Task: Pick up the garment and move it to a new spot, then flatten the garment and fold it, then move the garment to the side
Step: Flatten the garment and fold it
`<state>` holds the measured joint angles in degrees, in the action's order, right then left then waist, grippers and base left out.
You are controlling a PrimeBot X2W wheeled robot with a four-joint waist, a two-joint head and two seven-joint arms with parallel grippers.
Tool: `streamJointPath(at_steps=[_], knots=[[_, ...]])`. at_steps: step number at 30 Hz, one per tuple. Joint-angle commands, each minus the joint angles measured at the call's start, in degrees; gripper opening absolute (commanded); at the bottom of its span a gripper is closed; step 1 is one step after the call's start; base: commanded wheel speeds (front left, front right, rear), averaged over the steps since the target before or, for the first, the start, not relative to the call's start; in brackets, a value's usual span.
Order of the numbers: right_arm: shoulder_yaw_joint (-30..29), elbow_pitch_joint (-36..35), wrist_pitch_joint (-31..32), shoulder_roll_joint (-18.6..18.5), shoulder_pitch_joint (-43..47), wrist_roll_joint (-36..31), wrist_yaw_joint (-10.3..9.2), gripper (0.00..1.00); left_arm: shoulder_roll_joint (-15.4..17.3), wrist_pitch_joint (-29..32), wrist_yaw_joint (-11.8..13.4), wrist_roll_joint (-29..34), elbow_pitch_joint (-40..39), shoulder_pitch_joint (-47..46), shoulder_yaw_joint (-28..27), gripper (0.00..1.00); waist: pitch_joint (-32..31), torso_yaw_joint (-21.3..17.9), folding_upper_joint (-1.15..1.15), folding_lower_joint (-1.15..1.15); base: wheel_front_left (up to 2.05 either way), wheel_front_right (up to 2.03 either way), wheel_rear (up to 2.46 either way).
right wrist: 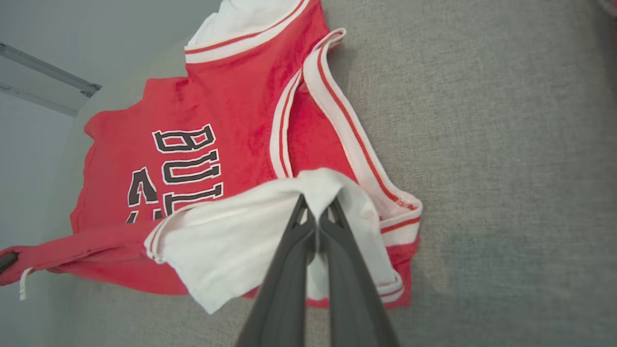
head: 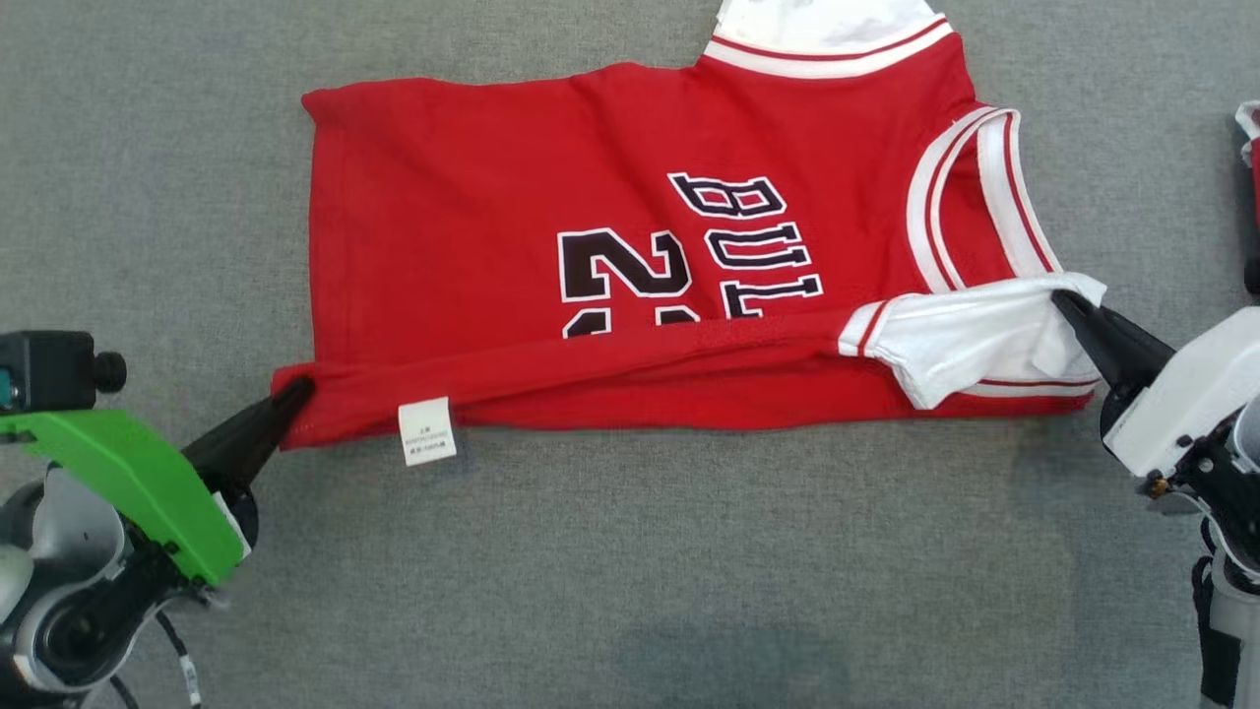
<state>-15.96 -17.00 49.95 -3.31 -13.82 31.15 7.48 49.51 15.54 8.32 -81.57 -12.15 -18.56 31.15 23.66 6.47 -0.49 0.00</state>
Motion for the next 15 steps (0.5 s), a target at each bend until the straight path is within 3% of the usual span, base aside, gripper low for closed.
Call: streamJointPath(at_steps=[1, 6, 7, 8, 9, 10, 15], knots=[[0.19, 0.58, 0.32, -0.02, -0.96, -0.60, 0.02, 0.00, -0.37, 0.51, 0.23, 0.45, 1.03, -1.65, 0.04, 0.00, 1.57, 0.01, 0.49, 0.00, 0.00, 0.00, 0.00], [1.32, 4.10, 0.09, 0.16, -4.35, -3.29, 0.01, 0.00, -4.31, 3.83, -0.08, 0.35, 7.51, -7.30, 1.95, 0.02, 2.80, -0.26, 0.49, 0.00, 0.00, 0.00, 0.00], [1.38, 4.75, -0.36, 0.20, -4.93, -3.75, 0.01, 0.24, -4.94, 4.04, 0.17, 0.70, 8.97, -8.20, 2.23, 0.23, 2.95, -0.32, 0.49, 0.00, 0.00, 0.00, 0.00], [1.74, 5.14, -1.00, 0.24, -5.66, -4.19, 0.02, 0.56, -5.48, 4.24, 0.43, 1.08, 10.32, -9.01, 2.51, 0.39, 3.03, -0.41, 0.49, 0.00, 0.00, 0.00, 0.00], [1.72, 5.60, -1.85, 0.23, -6.38, -4.69, 0.01, 1.00, -6.02, 4.26, 0.37, 1.44, 11.54, -9.71, 2.70, 0.64, 3.07, -0.50, 0.49, 0.00, 0.00, 0.00, 0.00], [1.41, 6.17, -2.72, 0.21, -7.06, -5.16, 0.01, 1.00, -6.48, 3.93, 0.45, 1.78, 12.73, -10.33, 2.76, 1.00, 3.13, -0.57, 0.49, 0.00, 0.00, 0.00, 0.00], [-0.01, 8.68, -7.07, 0.23, -10.10, -7.30, 0.02, 1.00, -8.39, 2.32, 0.35, 3.52, 17.24, -13.36, 2.75, 1.00, 2.86, -0.20, 0.49, 0.00, 0.00, 0.00, 0.00]])
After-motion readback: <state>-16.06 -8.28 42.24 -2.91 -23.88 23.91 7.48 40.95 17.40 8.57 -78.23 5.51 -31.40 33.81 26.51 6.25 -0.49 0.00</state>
